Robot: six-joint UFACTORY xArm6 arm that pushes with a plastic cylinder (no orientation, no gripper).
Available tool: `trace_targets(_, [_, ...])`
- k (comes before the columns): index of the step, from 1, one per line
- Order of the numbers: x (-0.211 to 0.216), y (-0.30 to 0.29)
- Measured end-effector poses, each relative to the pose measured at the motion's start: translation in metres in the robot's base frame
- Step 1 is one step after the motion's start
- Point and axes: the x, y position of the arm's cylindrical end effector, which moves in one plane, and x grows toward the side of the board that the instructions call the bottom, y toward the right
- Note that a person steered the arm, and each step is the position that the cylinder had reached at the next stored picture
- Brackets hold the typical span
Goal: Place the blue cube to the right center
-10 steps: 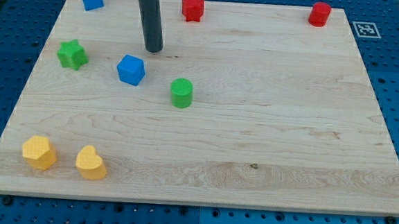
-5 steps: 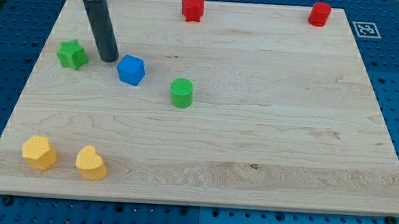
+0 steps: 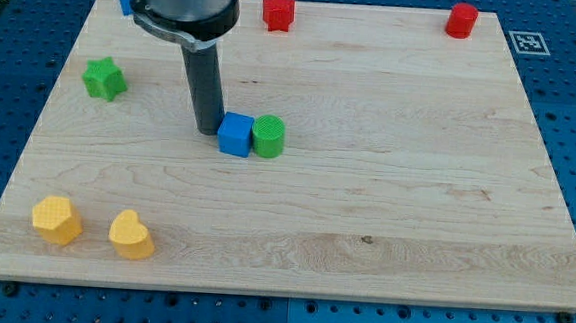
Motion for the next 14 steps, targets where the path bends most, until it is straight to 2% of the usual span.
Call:
trace_targets(3, [0.037,0.033])
trace_targets(7, [0.033,0.198])
trace_targets(8, [0.016,0.218])
trace_targets(12, [-0.007,0.205])
trace_targets(14, [-0.048,0.211])
